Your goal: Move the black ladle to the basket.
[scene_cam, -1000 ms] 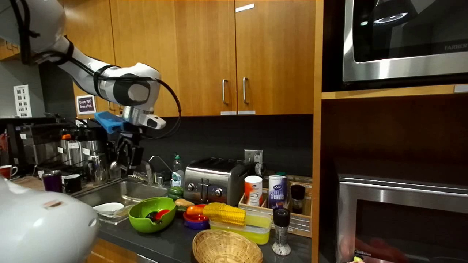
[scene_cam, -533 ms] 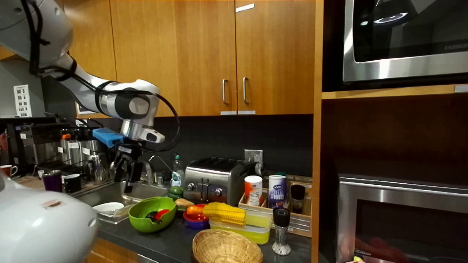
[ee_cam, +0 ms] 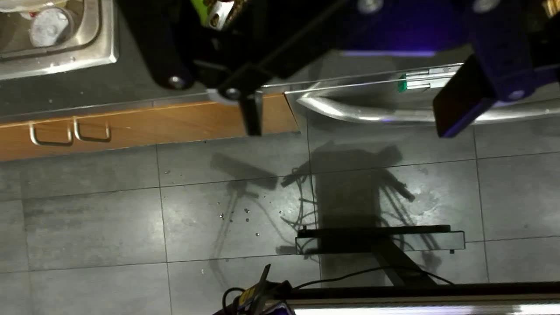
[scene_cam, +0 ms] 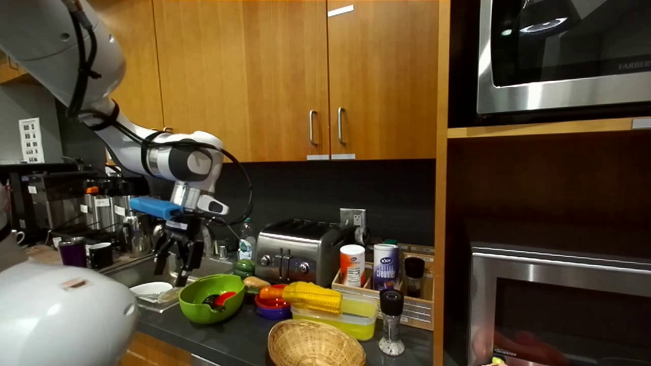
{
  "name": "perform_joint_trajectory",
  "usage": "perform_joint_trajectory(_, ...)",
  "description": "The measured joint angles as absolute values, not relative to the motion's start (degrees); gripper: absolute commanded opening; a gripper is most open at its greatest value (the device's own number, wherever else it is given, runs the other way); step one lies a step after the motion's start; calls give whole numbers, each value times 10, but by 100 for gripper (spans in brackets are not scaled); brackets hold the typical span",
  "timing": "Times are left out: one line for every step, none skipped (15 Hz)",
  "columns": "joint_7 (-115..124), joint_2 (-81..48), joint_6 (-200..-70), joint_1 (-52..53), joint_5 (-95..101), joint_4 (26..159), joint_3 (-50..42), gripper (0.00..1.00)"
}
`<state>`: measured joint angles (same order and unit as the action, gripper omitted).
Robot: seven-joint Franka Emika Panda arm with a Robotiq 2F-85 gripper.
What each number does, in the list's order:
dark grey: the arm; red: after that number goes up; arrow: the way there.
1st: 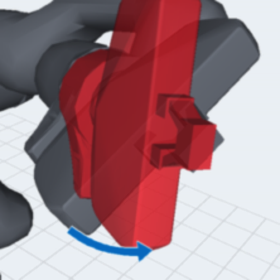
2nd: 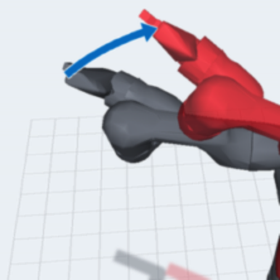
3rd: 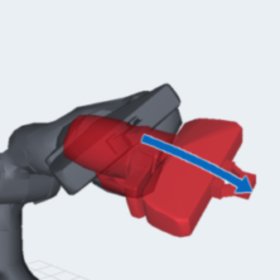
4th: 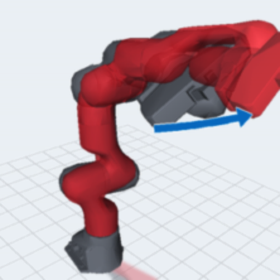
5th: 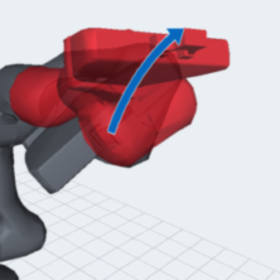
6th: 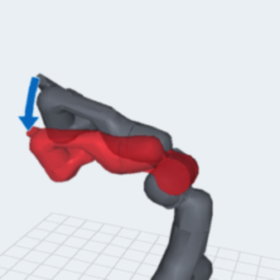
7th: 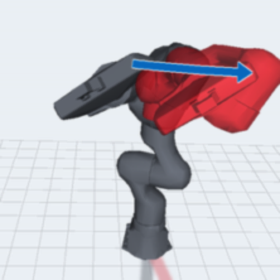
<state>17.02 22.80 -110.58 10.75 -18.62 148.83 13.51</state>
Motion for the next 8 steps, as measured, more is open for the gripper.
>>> perform_joint_trajectory(170, 227, -1106, 107, -185, 1488, 135, 100)
perform_joint_trajectory(170, 227, -1106, 107, -185, 1489, 135, 100)
perform_joint_trajectory(170, 227, -1106, 107, -185, 1489, 135, 100)
perform_joint_trajectory(170, 227, -1106, 107, -185, 1489, 135, 100)
perform_joint_trajectory(170, 227, -1106, 107, -185, 1489, 134, 100)
perform_joint_trajectory(166, 227, -1106, 108, -185, 1489, 134, 100)
perform_joint_trajectory(157, 227, -1106, 109, -184, 1491, 134, 100)
perform_joint_trajectory(143, 227, -1106, 113, -181, 1494, 136, 100)
